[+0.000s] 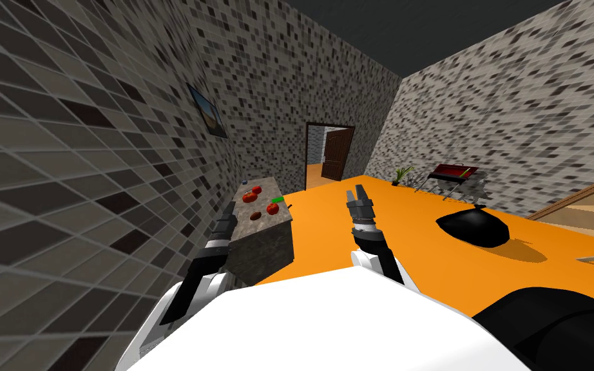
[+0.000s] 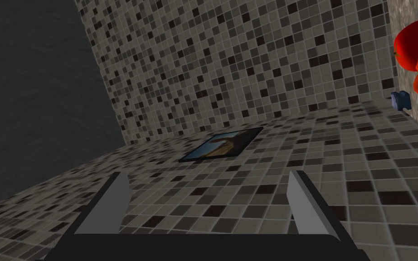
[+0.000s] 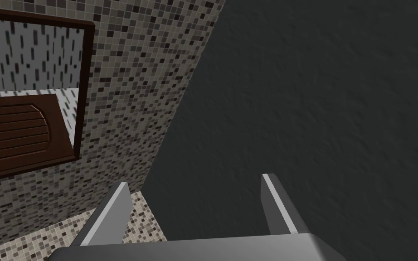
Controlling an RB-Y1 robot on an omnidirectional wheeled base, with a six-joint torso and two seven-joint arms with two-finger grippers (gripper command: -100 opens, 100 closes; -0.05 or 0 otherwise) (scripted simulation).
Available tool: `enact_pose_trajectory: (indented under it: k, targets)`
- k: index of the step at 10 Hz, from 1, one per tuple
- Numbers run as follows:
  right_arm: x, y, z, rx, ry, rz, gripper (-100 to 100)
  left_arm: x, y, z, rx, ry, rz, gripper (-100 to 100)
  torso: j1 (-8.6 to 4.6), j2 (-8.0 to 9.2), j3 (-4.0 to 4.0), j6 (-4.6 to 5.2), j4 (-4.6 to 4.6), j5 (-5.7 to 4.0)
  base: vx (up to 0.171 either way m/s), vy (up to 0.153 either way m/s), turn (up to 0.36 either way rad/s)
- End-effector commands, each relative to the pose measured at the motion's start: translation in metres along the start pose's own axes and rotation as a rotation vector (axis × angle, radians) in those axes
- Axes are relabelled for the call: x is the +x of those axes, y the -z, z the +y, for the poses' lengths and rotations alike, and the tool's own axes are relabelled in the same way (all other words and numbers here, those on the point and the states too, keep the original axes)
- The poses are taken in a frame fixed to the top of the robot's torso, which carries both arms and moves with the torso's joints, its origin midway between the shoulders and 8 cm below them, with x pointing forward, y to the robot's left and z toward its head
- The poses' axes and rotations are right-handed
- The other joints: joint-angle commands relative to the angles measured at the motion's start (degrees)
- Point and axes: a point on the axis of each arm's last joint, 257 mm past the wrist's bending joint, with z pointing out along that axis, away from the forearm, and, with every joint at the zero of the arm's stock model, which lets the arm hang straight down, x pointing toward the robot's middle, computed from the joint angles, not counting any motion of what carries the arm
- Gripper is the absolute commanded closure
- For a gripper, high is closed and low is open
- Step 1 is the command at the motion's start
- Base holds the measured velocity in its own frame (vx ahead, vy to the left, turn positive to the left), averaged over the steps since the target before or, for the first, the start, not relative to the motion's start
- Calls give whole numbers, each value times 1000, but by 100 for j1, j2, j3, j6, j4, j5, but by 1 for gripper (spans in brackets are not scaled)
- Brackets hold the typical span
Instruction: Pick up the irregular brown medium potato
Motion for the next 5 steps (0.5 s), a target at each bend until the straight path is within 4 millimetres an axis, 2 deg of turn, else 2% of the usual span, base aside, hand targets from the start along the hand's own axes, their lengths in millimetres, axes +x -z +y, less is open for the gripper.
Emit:
enact_pose_trajectory:
  k: [1,5]
  targets:
    - [0,0,0,0,0,0,0,-1,-3,9,-38,11,13,-100,0,0,0,0,0,0,-18,0,9]
    - [0,0,0,0,0,0,0,-2,-7,23,-101,32,33,-100,-1,0,0,0,0,0,-17,-1,9]
